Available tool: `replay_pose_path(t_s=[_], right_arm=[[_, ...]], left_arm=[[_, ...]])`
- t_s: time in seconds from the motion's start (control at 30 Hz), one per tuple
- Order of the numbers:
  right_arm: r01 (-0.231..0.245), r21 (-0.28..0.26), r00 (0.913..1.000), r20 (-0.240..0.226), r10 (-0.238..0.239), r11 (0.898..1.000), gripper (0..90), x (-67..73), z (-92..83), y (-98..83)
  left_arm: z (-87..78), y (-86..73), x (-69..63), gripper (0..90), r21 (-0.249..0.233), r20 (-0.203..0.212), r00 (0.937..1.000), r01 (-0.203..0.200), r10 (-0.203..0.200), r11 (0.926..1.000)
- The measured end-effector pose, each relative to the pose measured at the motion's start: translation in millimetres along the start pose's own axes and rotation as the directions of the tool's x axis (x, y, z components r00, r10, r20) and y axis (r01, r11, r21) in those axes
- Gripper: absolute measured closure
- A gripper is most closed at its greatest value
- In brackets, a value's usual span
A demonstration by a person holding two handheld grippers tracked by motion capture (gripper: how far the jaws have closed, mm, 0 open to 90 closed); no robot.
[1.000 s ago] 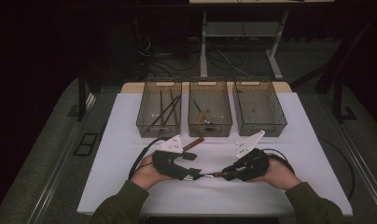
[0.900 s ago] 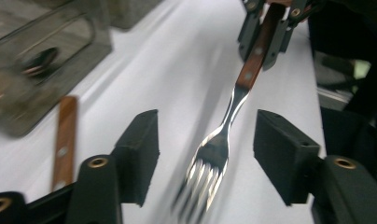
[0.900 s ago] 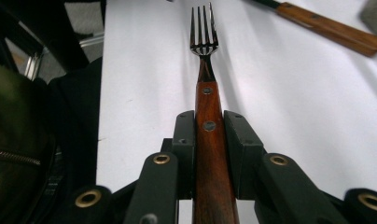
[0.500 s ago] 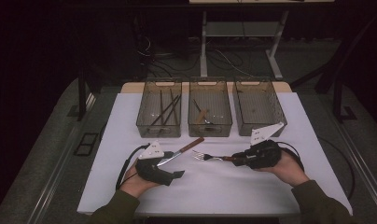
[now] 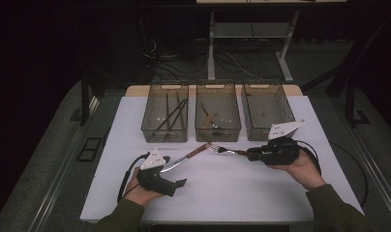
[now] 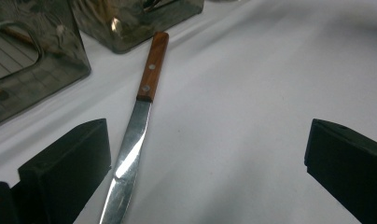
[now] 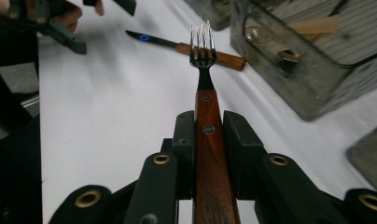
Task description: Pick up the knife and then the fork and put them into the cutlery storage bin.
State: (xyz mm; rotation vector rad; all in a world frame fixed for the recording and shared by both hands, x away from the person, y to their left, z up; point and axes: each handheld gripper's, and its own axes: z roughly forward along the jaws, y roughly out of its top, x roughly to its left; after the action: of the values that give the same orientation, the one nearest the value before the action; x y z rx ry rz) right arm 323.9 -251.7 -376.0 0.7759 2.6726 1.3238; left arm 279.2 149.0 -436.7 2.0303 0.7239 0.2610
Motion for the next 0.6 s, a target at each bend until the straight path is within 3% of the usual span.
replay_pose_path(t_s=[0.17,0.4,0.6], right_arm=[[-0.018,-0.041,0.9995,0.023,0.019,0.999,75.2,-3.4,-10.6,3.0],[-0.054,-0.102,0.9953,0.075,0.062,0.993,75.2,-16.8,-27.6,6.3],[-0.087,-0.127,0.9868,0.125,0.103,0.988,75.2,-27.8,-36.5,9.5]], left_arm=[[0.4,-0.3,1.4,0.0,0.013,0.002,0.9994,0.034,-0.034,0.9993],[-0.1,0.8,-0.3,0.0,0.009,-0.006,1.0000,0.001,-0.001,1.0000],[0.7,0.4,-0.1,0.0,0.016,0.002,0.9998,0.021,-0.021,0.9997]])
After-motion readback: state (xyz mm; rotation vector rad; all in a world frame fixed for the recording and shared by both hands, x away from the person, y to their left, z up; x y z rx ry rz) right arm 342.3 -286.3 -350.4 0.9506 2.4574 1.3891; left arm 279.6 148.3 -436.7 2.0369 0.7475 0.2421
